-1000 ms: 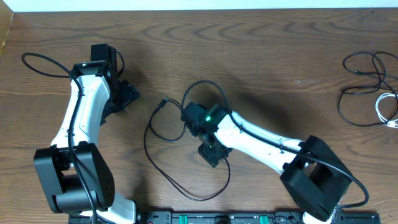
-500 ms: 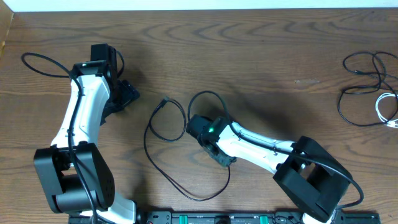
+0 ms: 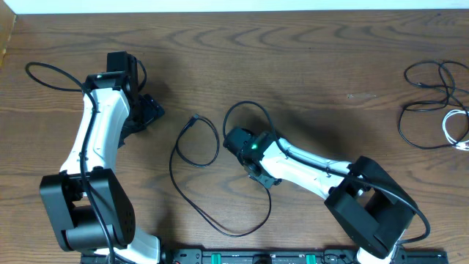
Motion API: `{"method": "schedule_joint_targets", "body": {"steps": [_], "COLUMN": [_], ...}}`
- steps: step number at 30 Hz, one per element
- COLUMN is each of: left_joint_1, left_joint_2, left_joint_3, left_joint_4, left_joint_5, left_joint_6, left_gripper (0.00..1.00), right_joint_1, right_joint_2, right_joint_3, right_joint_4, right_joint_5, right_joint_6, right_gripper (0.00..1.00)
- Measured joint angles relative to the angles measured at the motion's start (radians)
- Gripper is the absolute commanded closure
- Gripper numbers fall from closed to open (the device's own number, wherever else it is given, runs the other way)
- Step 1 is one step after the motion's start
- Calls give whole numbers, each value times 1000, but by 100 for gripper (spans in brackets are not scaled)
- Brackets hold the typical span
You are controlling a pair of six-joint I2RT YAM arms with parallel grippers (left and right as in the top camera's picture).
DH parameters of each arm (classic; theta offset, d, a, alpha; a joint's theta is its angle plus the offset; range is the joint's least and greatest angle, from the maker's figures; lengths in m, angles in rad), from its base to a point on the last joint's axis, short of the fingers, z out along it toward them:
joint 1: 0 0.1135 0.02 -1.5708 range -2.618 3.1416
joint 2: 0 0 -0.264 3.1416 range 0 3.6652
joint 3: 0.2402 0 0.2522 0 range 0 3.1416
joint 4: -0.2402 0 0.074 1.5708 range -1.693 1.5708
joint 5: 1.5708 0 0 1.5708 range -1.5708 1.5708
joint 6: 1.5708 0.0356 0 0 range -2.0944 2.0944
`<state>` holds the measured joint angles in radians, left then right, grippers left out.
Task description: Untangle cables
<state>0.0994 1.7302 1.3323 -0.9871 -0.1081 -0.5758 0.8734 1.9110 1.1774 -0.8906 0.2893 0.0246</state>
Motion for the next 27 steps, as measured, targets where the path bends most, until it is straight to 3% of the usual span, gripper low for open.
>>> {"method": "schedule_joint_targets", "body": {"steps": [7, 10, 19, 22, 25, 27], "left_joint_1": [0, 0, 0, 0, 0, 0], "left_joint_2": [0, 0, 0, 0, 0, 0], "left_joint_3": [0, 0, 0, 0, 0, 0], "left_joint_4": [0, 0, 0, 0, 0, 0], "left_joint_5": [0, 0, 0, 0, 0, 0], "left_joint_6": [0, 0, 0, 0, 0, 0], "left_gripper": [0, 0, 0, 0, 0, 0], "right_joint_1": [0, 0, 2, 2, 3, 4], "right_joint_2": [0, 0, 0, 0, -16, -27], "right_joint_3": [99, 122, 76, 8, -30, -46], "right_joint_4": [-148, -149, -46, 28, 80, 118], "right_joint_5": [-137, -193, -321, -322, -267, -207], "right_joint_6": [-26, -30, -40, -39, -48, -44], "right_gripper": [46, 43, 57, 74, 98, 99]}}
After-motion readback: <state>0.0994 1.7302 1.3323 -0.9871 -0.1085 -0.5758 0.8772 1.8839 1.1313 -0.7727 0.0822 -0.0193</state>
